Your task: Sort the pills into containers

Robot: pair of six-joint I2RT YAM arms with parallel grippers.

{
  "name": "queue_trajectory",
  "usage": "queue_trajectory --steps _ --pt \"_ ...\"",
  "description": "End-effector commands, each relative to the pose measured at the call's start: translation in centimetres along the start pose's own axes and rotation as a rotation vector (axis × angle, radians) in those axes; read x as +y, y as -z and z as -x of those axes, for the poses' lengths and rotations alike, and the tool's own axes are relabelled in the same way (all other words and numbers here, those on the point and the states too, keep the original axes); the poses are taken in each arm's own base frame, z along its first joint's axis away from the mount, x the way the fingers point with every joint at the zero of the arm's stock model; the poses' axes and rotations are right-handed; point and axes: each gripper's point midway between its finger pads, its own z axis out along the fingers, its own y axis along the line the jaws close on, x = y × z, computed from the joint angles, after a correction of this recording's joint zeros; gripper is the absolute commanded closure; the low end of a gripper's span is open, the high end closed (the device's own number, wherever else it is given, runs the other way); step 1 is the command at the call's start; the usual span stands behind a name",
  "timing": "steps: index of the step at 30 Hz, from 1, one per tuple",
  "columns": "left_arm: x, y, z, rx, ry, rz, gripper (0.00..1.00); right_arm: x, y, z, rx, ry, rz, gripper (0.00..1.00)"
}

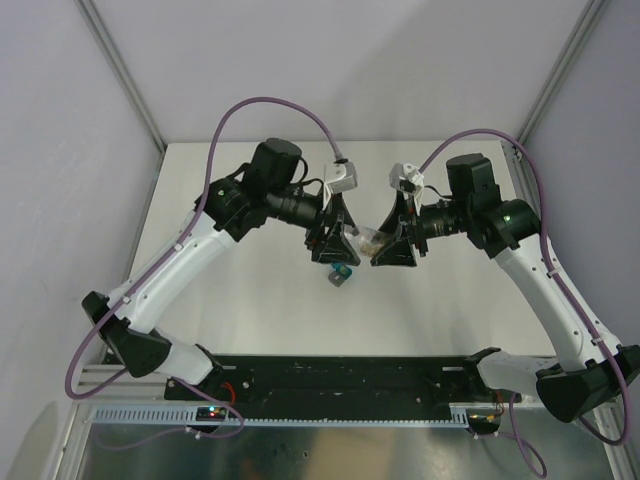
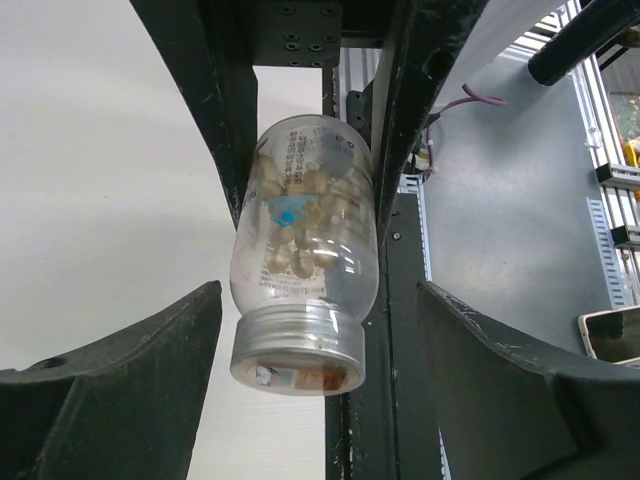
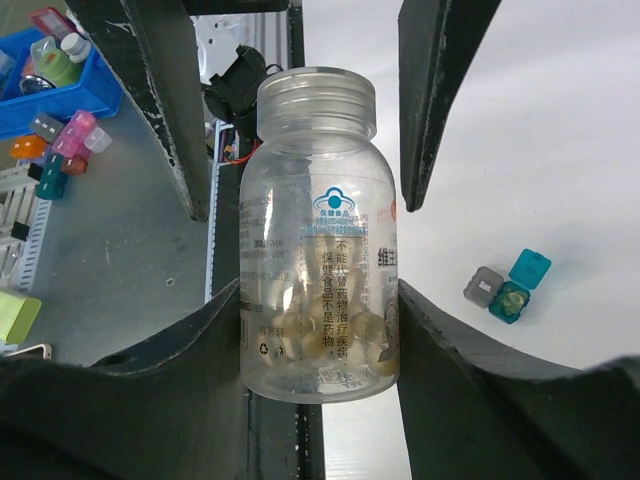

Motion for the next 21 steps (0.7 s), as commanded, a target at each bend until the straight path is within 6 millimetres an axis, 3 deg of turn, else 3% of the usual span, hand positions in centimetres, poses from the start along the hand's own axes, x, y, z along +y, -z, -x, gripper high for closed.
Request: queue_trajectory --steps 1,8,15,19,21 --pt "-0.8 0.1 2.2 -0.045 -0.021 -0.029 0.20 0.6 0.4 1.1 -0.035 0.048 0.008 1.00" --pt "-1.1 -0.1 2.8 -0.054 -0.021 -0.043 0.26 0.5 0.3 1.1 -0.035 0.047 0.009 1.00" --pt "-1.1 -0.6 3.0 -0.051 -0.017 -0.058 0.39 0.5 0.3 1.1 -0.035 0.045 0.011 1.00" --pt "-1.1 -0.9 2.8 -0.046 -0.013 -0.069 0.55 0.5 0.3 1.1 -0.035 0.043 0.009 1.00" --pt "-1.2 -0.9 2.9 -0.047 -0.011 -0.074 0.71 0.5 0.3 1.0 -0.034 0.041 0.007 0.99"
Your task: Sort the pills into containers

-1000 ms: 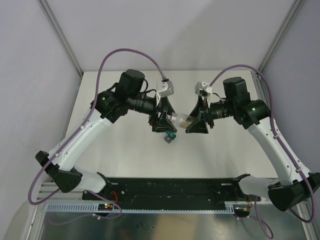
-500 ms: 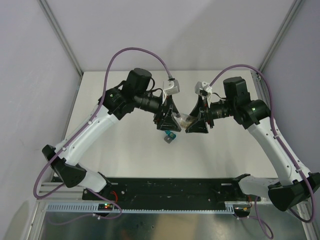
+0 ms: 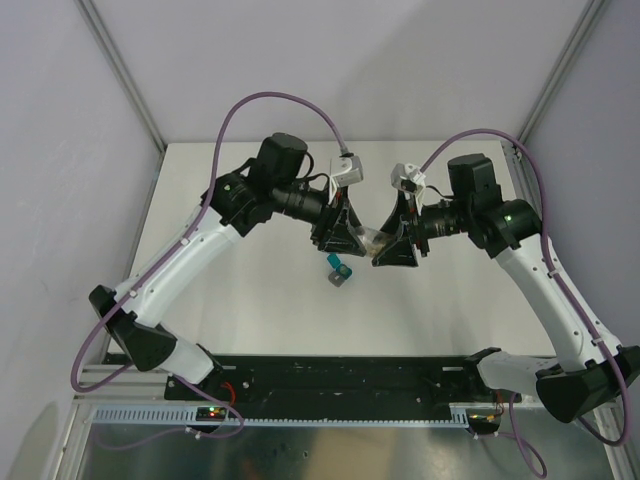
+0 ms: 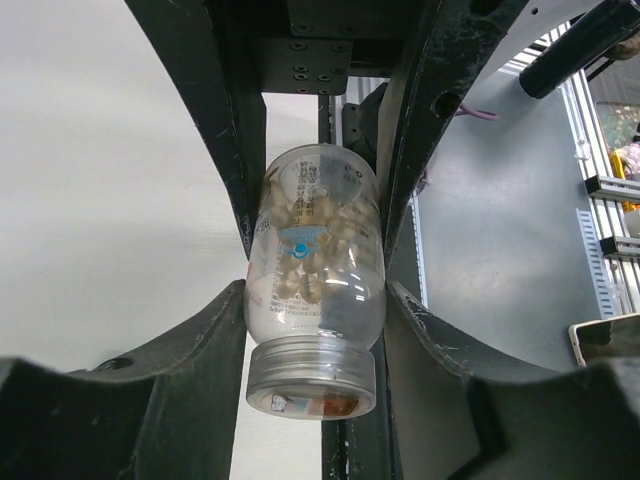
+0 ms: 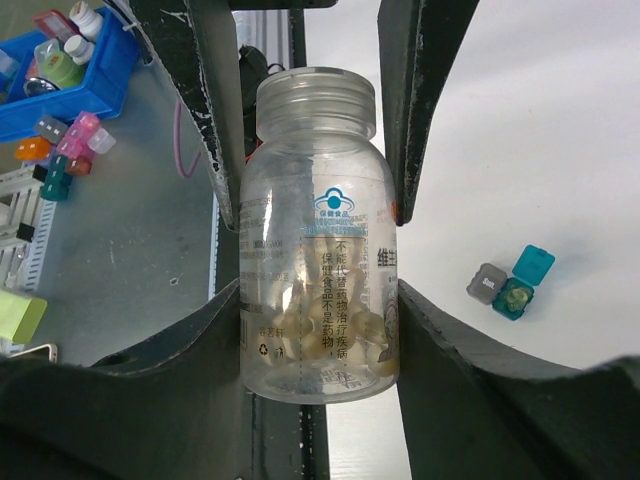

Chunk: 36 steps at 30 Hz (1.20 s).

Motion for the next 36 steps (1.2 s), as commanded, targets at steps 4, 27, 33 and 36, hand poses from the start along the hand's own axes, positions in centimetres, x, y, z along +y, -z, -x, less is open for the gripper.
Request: queue_trajectory --steps 4,27,33,36 --pt "-1.5 0.1 1.6 -0.036 -0.038 -0.047 0.97 0.2 0.3 0.9 -0.028 0.049 -0.016 0.78" --pt "8.6 8.6 -8.0 0.235 -0.005 0.491 1.00 -3.2 2.1 -2.0 0.034 0.054 -0.249 0.00" --pt "12.8 13.6 -13.8 0.509 0.049 0.725 1.00 -5.0 2.7 -2.8 0.003 0.065 -0.369 0.01" --pt "14.4 15.9 -16.7 0.657 0.085 0.783 1.00 -5.8 3.2 -3.3 0.005 0.061 -0.427 0.00"
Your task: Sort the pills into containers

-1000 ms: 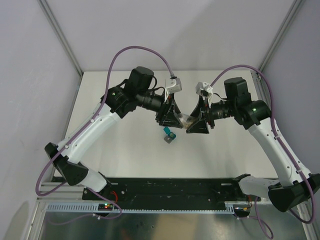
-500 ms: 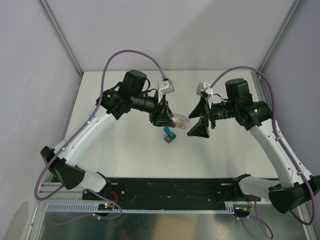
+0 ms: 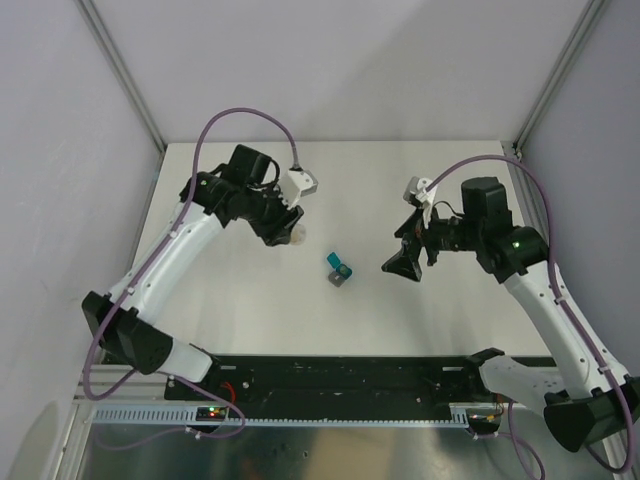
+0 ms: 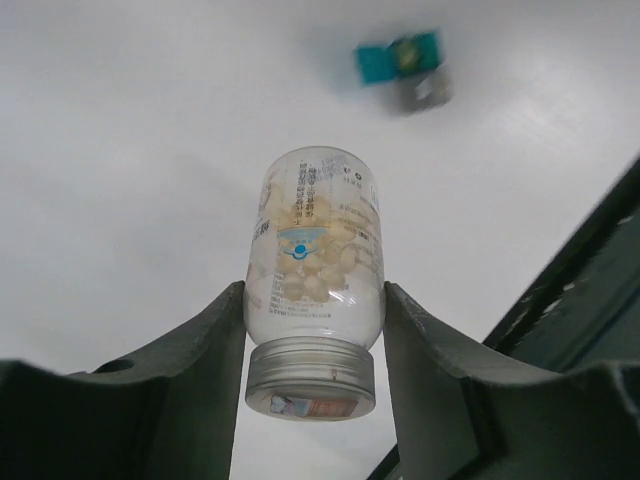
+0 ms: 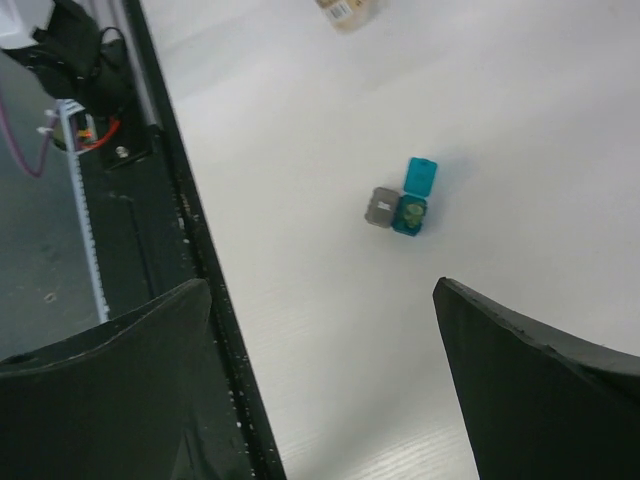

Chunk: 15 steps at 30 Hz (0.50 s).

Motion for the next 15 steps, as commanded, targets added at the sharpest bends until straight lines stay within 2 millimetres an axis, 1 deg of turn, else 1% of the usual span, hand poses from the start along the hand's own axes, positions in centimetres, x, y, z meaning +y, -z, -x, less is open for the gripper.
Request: queue_trajectory --steps 1,4,7,9,11,15 --pt "5.0 0.2 -5.8 0.280 -0.050 0.168 1.00 -2.2 0.6 0.9 -0.048 0.037 -0.133 0.01" --pt "7.0 -0.6 -8.8 0.424 -0.035 0.160 1.00 -3.2 0.5 -0.3 -0.027 0.031 -0.174 0.01" --pt "8.1 -1.7 -11.2 0.542 -0.024 0.127 1.00 -4.1 0.4 -1.4 -0.013 0.029 -0.209 0.01" --pt "8.8 -2.5 -12.5 0.605 -0.026 0.113 1.00 -4.5 0.2 -2.1 -0.004 0.021 -0.222 0.01" --pt "9.5 -3.2 -13.2 0.641 -0.017 0.104 1.00 -4.8 0.0 -2.7 0.003 0.009 -0.227 0.01" --pt "11.2 -4.3 -13.7 0.671 0.005 0.100 1.00 -5.1 -0.4 -3.9 0.028 -0.030 -0.218 0.01"
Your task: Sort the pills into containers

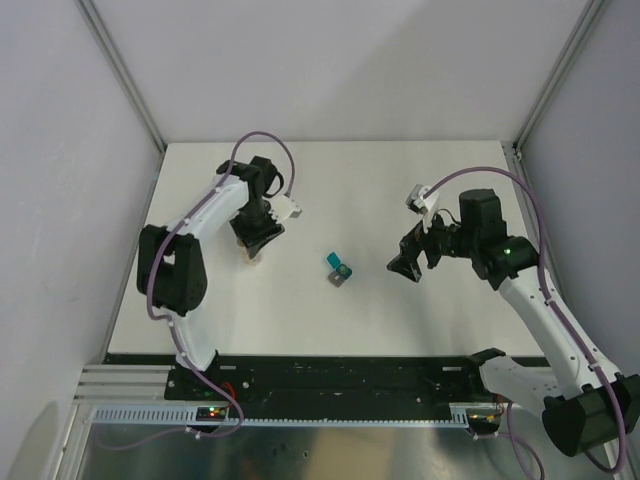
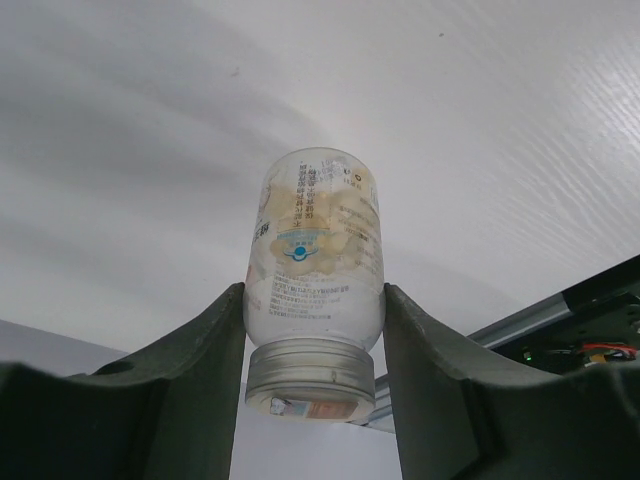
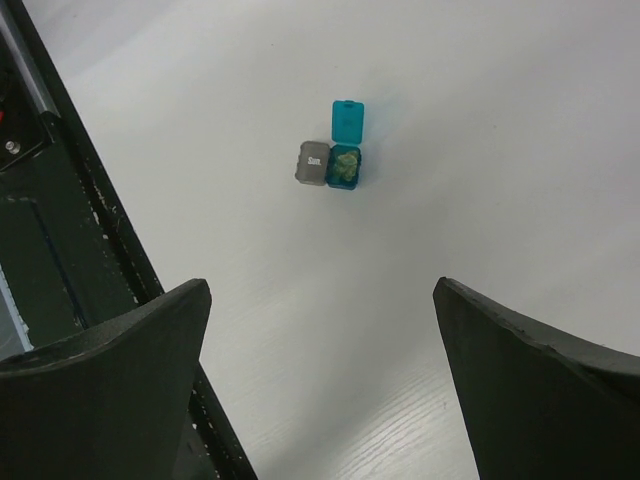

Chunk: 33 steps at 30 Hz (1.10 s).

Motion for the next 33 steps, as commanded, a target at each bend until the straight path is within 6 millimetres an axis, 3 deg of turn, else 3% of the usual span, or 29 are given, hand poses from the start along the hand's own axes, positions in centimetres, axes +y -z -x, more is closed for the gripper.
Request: queue_trajectory --steps 1,7,22,28,33 --pt "2.5 0.5 0.2 0.023 -0.022 0.038 1.00 -1.0 -0.3 0.3 -0.020 0.001 -0.029 0.01" --pt "3.8 -1.1 1.0 0.042 -0.001 0.019 1.00 -1.0 -1.1 -1.1 0.025 -0.020 0.005 0.01" --pt "5.3 -3.6 2.7 0.063 0.028 0.002 0.97 -1.1 -1.0 -1.9 0.028 0.000 -0.010 0.01" --pt "5.2 -4.3 2.8 0.072 0.032 -0.010 0.87 -1.4 -1.2 -2.2 0.036 -0.007 -0.013 0.00" --pt "5.1 -4.5 2.7 0.070 0.037 -0.011 0.67 -1.5 -1.3 -2.3 0.043 -0.010 -0.014 0.01"
